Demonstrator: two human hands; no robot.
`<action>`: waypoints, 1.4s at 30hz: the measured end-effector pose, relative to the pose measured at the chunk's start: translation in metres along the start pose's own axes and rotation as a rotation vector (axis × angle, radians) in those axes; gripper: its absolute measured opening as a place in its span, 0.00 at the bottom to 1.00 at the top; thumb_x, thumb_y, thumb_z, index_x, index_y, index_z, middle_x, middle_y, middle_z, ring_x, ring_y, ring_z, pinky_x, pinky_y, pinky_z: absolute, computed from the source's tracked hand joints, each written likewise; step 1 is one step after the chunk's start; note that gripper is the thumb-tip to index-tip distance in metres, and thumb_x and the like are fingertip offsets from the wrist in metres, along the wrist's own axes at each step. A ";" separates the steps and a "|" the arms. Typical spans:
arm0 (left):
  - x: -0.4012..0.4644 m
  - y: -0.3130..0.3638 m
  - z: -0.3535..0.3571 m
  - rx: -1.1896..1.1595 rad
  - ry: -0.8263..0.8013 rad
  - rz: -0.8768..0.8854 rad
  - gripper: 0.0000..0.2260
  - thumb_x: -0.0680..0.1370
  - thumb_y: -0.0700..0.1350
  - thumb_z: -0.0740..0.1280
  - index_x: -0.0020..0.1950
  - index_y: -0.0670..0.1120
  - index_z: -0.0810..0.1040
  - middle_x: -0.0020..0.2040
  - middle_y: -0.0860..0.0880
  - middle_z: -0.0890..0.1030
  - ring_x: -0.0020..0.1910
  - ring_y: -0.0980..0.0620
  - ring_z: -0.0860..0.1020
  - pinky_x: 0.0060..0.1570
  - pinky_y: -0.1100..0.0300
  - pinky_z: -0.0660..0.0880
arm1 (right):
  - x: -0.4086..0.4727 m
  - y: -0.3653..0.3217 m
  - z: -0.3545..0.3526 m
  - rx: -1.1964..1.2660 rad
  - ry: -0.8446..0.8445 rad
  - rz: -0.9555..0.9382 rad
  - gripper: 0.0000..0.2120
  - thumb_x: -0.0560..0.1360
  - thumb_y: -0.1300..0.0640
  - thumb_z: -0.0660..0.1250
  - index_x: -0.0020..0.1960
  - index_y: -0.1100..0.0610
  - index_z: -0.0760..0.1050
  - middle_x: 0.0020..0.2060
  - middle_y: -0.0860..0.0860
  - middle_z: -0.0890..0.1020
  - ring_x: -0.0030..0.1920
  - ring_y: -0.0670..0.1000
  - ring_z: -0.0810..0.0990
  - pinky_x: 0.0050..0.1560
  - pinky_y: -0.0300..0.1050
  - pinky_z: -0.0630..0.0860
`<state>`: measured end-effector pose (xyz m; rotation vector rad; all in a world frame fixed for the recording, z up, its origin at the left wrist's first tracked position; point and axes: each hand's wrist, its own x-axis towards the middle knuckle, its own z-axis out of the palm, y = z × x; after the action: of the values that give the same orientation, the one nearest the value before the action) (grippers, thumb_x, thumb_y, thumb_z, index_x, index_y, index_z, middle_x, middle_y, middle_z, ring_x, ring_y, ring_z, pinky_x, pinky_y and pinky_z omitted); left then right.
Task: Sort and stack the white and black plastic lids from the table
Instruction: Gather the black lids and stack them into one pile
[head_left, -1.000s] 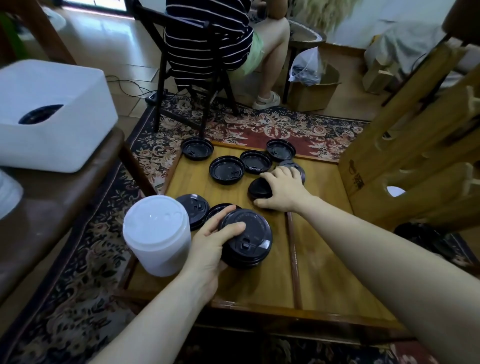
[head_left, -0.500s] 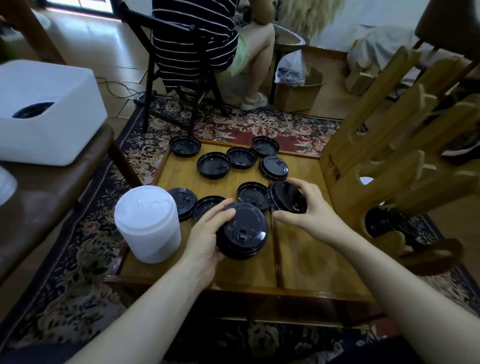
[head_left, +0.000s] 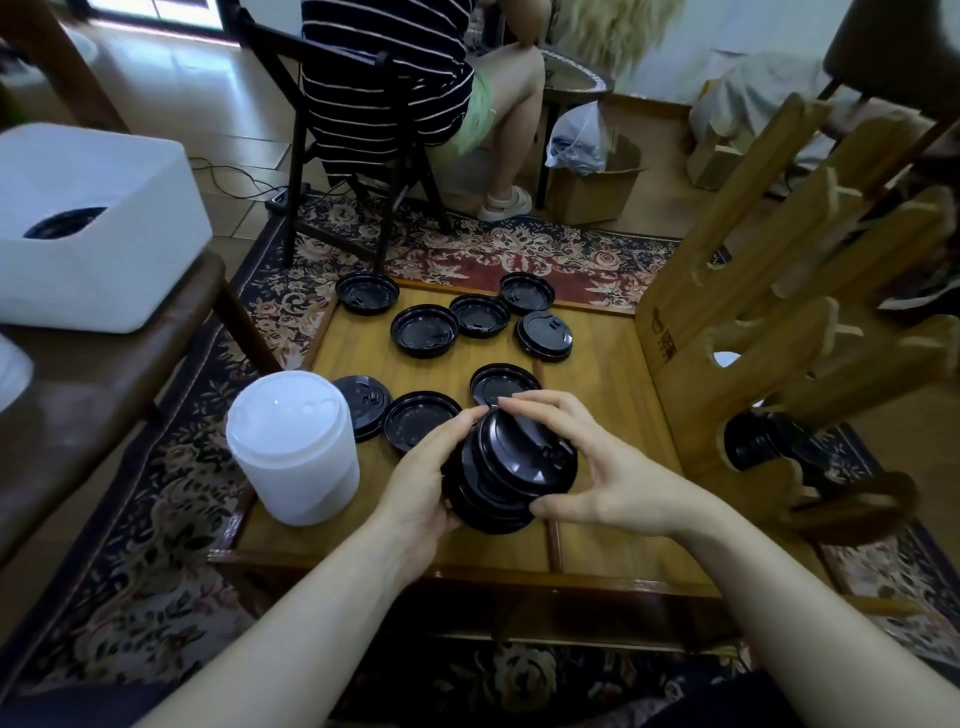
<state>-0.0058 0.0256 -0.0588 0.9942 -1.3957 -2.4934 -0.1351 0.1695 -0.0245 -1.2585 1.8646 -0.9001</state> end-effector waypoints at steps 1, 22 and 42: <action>0.000 0.000 0.001 0.011 -0.017 -0.008 0.19 0.73 0.61 0.68 0.59 0.55 0.84 0.56 0.51 0.86 0.60 0.48 0.81 0.65 0.42 0.75 | 0.000 0.000 0.000 -0.010 -0.028 -0.015 0.41 0.72 0.68 0.72 0.77 0.47 0.59 0.73 0.44 0.60 0.74 0.39 0.58 0.70 0.34 0.64; 0.006 0.002 -0.004 -0.076 0.004 0.139 0.21 0.67 0.49 0.73 0.60 0.52 0.80 0.53 0.50 0.86 0.46 0.54 0.85 0.36 0.59 0.80 | 0.008 0.007 0.015 0.728 0.324 0.368 0.15 0.78 0.55 0.67 0.64 0.47 0.78 0.58 0.54 0.83 0.59 0.57 0.82 0.58 0.58 0.80; 0.012 -0.006 -0.011 -0.116 0.051 0.142 0.23 0.68 0.38 0.75 0.60 0.55 0.83 0.54 0.50 0.86 0.52 0.50 0.85 0.49 0.53 0.81 | 0.036 0.030 -0.003 0.029 0.392 0.199 0.15 0.81 0.49 0.62 0.65 0.50 0.77 0.58 0.44 0.81 0.61 0.50 0.78 0.64 0.50 0.76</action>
<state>-0.0074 0.0159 -0.0736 0.8966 -1.2454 -2.3986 -0.1616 0.1443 -0.0547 -0.9037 2.2237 -1.1178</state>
